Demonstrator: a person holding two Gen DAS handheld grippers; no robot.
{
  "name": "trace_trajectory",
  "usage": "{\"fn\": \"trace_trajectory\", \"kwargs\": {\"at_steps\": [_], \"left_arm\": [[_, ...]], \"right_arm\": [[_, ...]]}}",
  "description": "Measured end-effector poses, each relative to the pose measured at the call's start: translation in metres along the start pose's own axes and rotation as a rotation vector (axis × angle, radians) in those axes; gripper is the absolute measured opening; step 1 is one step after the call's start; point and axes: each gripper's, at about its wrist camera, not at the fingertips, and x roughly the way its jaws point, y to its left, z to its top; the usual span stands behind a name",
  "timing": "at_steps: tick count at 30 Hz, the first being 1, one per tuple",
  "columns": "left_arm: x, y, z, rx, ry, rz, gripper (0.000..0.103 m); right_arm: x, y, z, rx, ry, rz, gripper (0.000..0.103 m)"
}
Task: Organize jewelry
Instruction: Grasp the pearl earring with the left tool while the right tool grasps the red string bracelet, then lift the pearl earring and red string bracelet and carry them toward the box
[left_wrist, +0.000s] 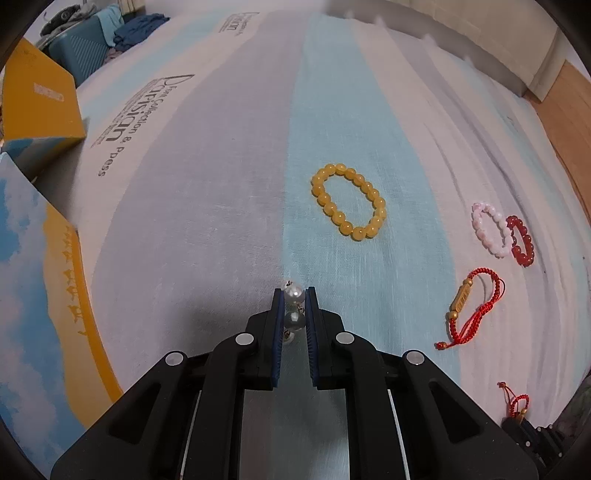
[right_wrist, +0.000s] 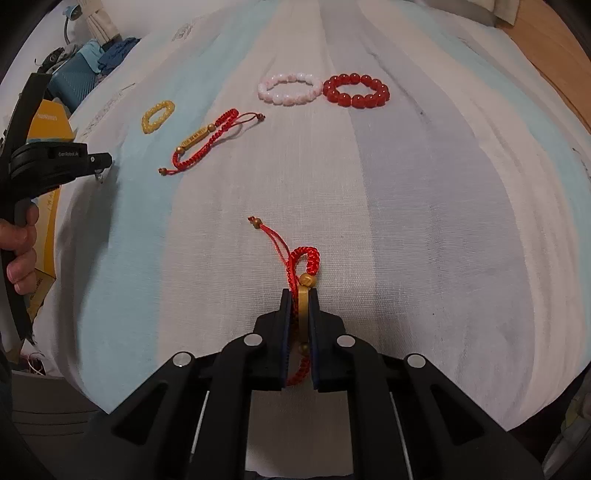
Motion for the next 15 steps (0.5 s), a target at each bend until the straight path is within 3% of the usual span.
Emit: {"fn": "trace_trajectory", "kwargs": {"at_steps": [15], "left_arm": [[-0.027, -0.003, -0.003, -0.009, 0.001, -0.041, 0.010]], "right_arm": [[-0.020, 0.001, 0.002, 0.007, -0.033, 0.012, 0.007]]}}
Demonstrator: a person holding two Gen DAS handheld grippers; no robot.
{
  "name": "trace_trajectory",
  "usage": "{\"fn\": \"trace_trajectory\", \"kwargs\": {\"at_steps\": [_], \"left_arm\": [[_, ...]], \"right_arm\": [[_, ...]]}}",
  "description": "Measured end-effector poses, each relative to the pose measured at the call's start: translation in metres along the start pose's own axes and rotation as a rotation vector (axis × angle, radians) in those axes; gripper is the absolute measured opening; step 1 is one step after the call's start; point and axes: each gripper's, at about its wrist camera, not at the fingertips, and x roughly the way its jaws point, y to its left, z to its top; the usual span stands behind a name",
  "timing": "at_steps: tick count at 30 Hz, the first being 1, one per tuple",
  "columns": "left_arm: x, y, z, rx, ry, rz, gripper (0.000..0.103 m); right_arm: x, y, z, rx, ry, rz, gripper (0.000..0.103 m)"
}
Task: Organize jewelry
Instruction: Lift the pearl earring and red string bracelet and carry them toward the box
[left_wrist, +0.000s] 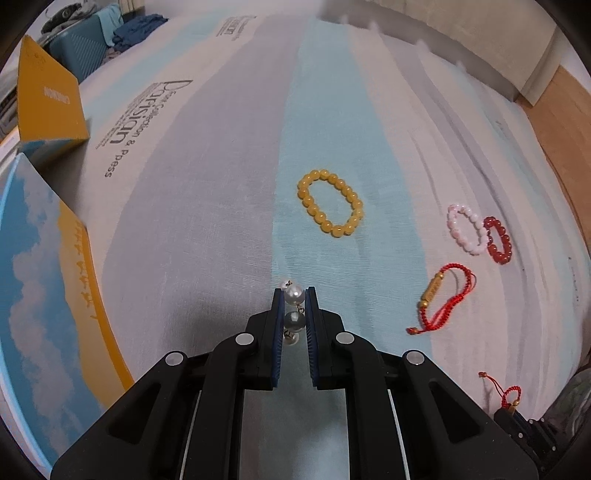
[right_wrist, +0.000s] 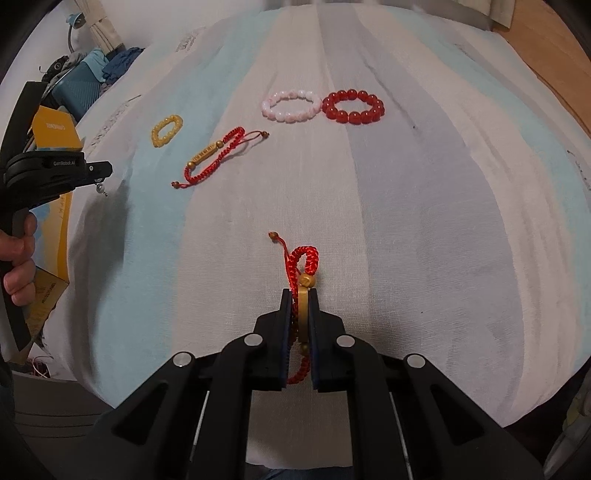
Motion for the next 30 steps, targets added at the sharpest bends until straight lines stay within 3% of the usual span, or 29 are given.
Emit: {"fn": "trace_trajectory", "kwargs": {"at_steps": [14, 30], "left_arm": [[-0.029, -0.008, -0.022, -0.015, 0.013, -0.060, 0.010], [-0.076, -0.010, -0.037, 0.039, -0.015, -0.052, 0.010]], "right_arm": [[-0.024, 0.010, 0.002, -0.015, -0.040, 0.012, 0.007], [-0.057, 0.035, 0.014, -0.046, -0.101, -0.002, 0.007]]}}
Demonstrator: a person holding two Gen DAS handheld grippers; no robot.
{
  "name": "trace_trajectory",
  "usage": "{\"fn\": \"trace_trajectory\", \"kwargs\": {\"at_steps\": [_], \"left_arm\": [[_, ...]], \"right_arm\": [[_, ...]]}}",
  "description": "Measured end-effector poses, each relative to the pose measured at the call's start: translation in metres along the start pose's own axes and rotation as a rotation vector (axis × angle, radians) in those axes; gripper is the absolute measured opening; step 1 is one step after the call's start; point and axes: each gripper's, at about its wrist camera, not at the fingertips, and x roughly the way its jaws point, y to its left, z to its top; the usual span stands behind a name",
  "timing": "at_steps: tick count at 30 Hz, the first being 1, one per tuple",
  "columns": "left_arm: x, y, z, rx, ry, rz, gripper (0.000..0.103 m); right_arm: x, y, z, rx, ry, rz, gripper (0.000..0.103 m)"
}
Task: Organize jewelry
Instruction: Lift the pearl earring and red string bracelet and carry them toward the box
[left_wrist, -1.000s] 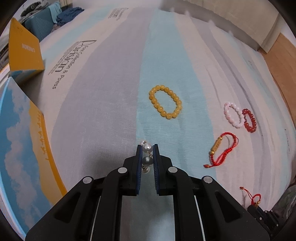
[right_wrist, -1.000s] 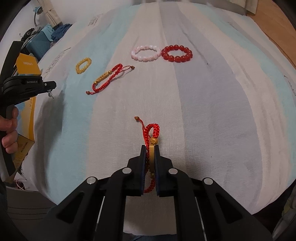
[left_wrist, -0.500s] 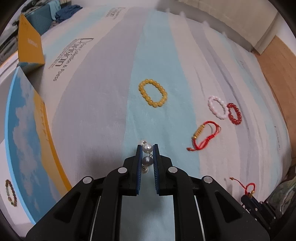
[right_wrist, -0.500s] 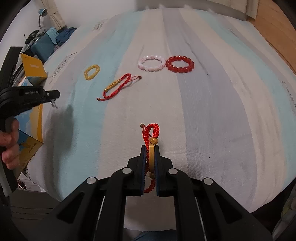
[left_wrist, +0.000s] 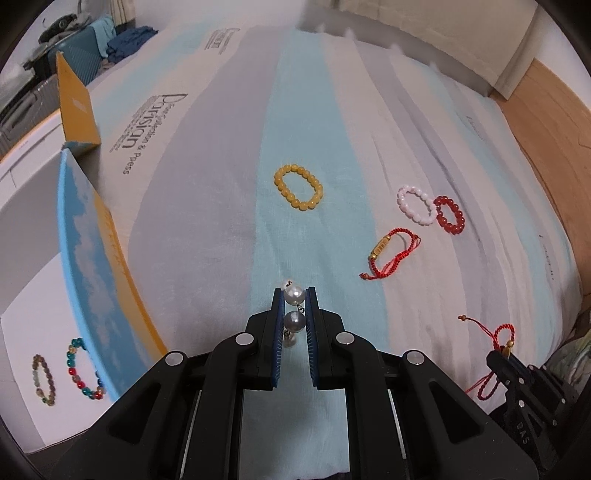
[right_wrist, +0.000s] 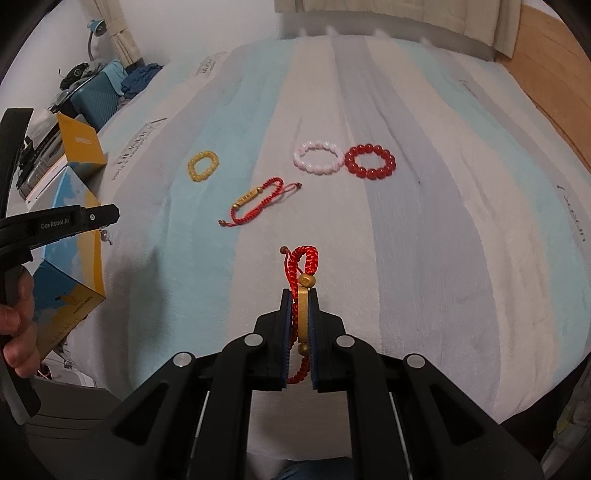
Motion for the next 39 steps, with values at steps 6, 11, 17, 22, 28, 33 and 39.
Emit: {"fn": "trace_trajectory", "kwargs": {"at_steps": [6, 11, 17, 22, 28, 33, 39], "left_arm": [[-0.022, 0.005, -0.002, 0.010, -0.017, 0.001, 0.010], [-0.040, 0.008, -0.005, 0.019, -0.033, 0.003, 0.010], [-0.063, 0.022, -0.006, 0.025, -0.065, 0.013, 0.010], [-0.081, 0.041, -0.007, 0.010, -0.080, 0.015, 0.010], [-0.104, 0.068, -0.011, -0.013, -0.114, 0.026, 0.010], [-0.121, 0.094, -0.014, -0.037, -0.130, 0.041, 0.010], [-0.142, 0.136, -0.021, -0.073, -0.156, 0.073, 0.010]], "right_arm": [[-0.011, 0.009, 0.006, -0.008, -0.022, -0.003, 0.007], [-0.019, 0.018, 0.013, -0.015, -0.038, -0.003, 0.007], [-0.029, 0.038, 0.025, -0.033, -0.060, 0.009, 0.007], [-0.038, 0.066, 0.031, -0.056, -0.083, 0.036, 0.007], [-0.046, 0.104, 0.036, -0.093, -0.100, 0.067, 0.007], [-0.053, 0.142, 0.040, -0.136, -0.112, 0.092, 0.007], [-0.066, 0.187, 0.042, -0.184, -0.142, 0.121, 0.007]]}}
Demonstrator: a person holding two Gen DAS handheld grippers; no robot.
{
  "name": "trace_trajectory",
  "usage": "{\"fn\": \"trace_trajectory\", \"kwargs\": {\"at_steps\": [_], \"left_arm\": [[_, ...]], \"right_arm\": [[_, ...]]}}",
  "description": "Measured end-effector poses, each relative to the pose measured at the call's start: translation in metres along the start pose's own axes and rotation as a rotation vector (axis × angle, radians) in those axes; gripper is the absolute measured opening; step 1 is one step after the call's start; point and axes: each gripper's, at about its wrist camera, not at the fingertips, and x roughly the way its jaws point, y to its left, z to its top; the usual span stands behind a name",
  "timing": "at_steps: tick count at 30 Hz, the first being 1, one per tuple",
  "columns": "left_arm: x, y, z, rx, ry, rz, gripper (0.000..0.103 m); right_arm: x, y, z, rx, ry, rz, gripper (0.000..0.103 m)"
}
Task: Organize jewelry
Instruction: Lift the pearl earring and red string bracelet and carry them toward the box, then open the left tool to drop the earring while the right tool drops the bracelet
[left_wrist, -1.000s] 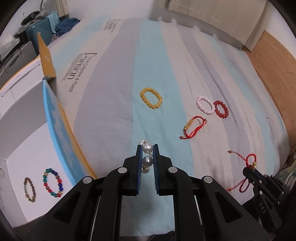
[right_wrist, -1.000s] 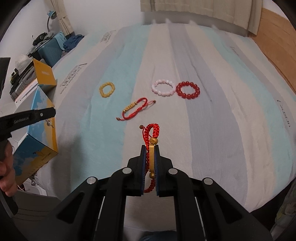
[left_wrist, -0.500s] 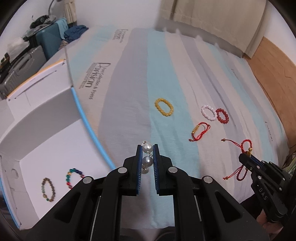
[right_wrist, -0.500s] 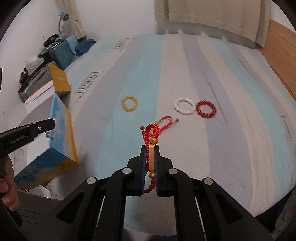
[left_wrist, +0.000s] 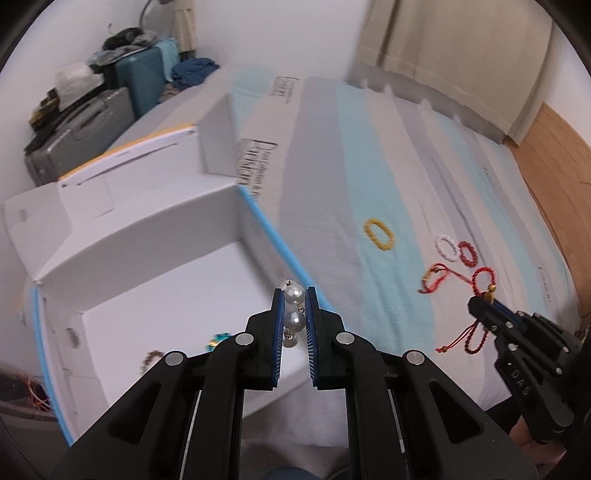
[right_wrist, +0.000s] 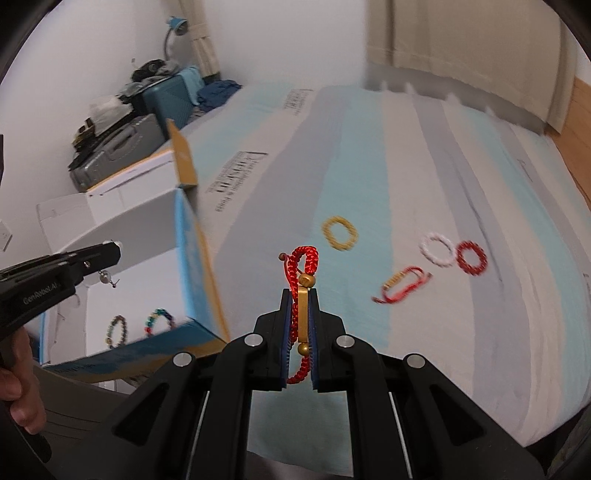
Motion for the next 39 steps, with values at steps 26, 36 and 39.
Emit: {"fn": "trace_trajectory", "kwargs": {"at_steps": [26, 36, 39], "left_arm": [[0.007, 0.187, -0.053, -0.176, 0.108, 0.113, 0.010], [0.041, 0.208, -0.070, -0.204, 0.206, 0.095, 0.010], [0.048, 0.209, -0.071, -0.204, 0.229, 0.092, 0.010]], "right_arm": [[0.082, 0.199, -0.003, -0.215, 0.136, 0.156, 0.007], [0.126, 0.216, -0.014, -0.235, 0.259, 0.126, 0.007], [0.139, 0.219, -0.016, -0.235, 0.298, 0.109, 0.007]]}}
